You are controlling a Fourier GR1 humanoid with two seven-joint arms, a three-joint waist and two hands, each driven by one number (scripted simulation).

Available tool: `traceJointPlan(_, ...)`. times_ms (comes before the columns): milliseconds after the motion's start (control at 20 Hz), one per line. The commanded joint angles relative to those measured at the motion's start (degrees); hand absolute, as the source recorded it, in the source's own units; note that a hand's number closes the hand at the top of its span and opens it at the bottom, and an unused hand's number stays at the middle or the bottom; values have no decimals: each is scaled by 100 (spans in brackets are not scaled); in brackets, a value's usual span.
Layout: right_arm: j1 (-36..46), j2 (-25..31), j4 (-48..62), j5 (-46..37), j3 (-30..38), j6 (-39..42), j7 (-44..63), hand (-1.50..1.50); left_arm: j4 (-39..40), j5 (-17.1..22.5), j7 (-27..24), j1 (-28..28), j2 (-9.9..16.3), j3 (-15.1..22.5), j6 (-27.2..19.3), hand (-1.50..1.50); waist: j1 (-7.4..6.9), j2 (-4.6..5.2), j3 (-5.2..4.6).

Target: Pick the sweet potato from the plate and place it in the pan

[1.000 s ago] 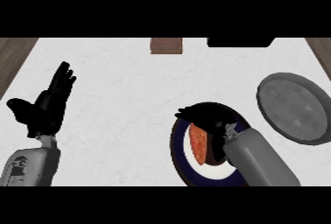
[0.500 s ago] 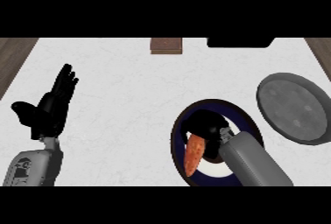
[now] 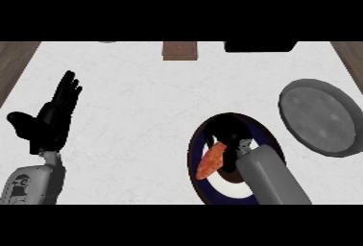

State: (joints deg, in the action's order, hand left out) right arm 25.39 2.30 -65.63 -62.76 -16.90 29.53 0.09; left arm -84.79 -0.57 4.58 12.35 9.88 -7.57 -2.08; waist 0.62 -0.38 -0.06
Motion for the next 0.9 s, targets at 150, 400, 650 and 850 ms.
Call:
traceJointPlan(150, -25, -224, -261, 287, 1044, -1346, 3180, 150, -68, 46, 10, -14, 54, -56, 28, 0, -51, -23, 2)
traceJointPlan(400, 613, -228, -1055, -409, 248, -2757, 4698, 150, 186, -29, -32, 101, -130, 100, -17, 0, -113, -2, -4)
traceJointPlan(650, 901, -229, -1716, -654, -544, -3242, 6251, 150, 335, 40, -13, 384, 93, -68, 91, 0, -101, 19, 0)
traceJointPlan(850, 1136, -229, -2076, -1265, -101, -2975, 6585, 150, 364, -80, 16, 452, 30, -72, -108, 0, -12, 25, 3)
